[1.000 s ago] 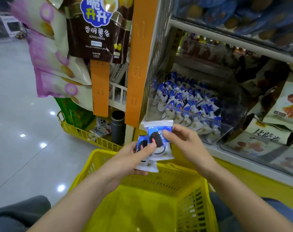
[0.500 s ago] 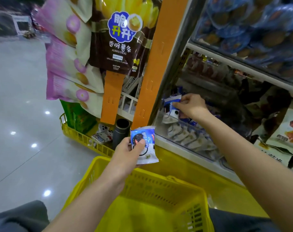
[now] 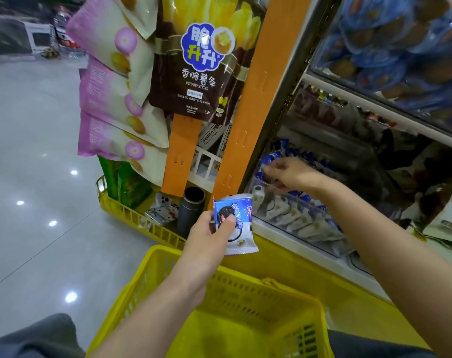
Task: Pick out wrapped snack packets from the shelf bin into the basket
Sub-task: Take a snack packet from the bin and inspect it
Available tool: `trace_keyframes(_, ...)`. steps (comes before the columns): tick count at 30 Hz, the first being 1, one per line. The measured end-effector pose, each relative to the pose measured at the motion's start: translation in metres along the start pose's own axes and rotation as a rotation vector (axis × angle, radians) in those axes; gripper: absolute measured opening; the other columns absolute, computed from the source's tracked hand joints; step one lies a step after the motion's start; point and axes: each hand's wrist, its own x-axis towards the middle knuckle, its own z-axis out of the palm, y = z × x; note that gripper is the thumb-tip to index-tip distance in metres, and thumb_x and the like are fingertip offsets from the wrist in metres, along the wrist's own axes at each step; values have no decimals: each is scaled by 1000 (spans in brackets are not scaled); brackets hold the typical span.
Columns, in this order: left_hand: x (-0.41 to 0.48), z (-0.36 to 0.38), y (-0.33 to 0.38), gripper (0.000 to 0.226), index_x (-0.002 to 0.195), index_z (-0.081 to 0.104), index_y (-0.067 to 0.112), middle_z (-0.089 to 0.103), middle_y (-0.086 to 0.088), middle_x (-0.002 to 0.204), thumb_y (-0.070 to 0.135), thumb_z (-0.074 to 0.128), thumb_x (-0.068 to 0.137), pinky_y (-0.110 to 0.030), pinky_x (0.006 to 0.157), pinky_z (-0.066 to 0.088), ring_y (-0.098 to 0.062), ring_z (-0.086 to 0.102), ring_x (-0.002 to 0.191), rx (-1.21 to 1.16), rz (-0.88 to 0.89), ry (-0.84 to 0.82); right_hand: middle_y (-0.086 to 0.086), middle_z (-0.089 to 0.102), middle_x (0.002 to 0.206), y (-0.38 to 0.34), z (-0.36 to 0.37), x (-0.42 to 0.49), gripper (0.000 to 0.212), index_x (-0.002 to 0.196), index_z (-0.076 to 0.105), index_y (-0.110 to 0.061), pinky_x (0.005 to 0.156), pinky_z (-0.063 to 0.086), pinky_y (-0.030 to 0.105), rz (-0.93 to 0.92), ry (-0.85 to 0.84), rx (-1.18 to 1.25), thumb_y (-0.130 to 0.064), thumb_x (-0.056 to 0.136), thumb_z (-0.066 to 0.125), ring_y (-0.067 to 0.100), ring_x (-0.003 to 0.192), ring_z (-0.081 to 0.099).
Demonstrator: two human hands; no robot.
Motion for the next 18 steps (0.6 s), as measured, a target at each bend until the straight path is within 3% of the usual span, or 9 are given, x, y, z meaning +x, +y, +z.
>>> trace_keyframes(3,2,0,-3,13,105,55,24,65,7,90,31,50,94,-7,51,42,3,60,75,33,20,4,-2,65,96,2,13,-32,15,107,57,-21,78,55,32,-268,367,38,-26,95,48,13,86,63)
trace_keyframes(5,2,1,-6,13,103,57,21,65,6,89,28,52,93,-5,51,42,7,60,70,56,34,-4,-7,63,89,5,26,-62,11,99,56,-28,71,53,24,-429,438,167,-28,93,46,6,80,60)
trace_keyframes(8,2,4,-11,12,103,57,19,67,2,94,22,54,92,-2,55,43,6,62,74,83,49,-42,-9,63,91,16,52,-93,16,99,56,-33,71,51,20,-428,255,269,-39,87,47,3,82,59)
trace_keyframes(12,-2,10,-18,24,114,52,14,66,-7,105,13,57,90,-6,60,45,-4,60,80,172,35,-119,7,68,85,36,76,-104,10,87,63,-18,70,52,31,-338,111,465,-11,89,57,10,77,61)
trace_keyframes(15,-2,12,-22,29,108,52,16,65,-9,103,2,61,85,-11,59,47,-9,60,76,219,67,-154,-3,66,68,50,82,-108,18,77,62,-17,51,47,13,-298,87,601,-3,88,57,-2,60,59)
trace_keyframes(18,2,12,-25,29,102,56,16,65,-9,101,0,66,80,-17,62,51,-13,63,79,277,71,-166,-13,66,58,59,85,-111,20,75,61,-17,46,43,9,-256,50,662,-2,88,57,-6,54,58)
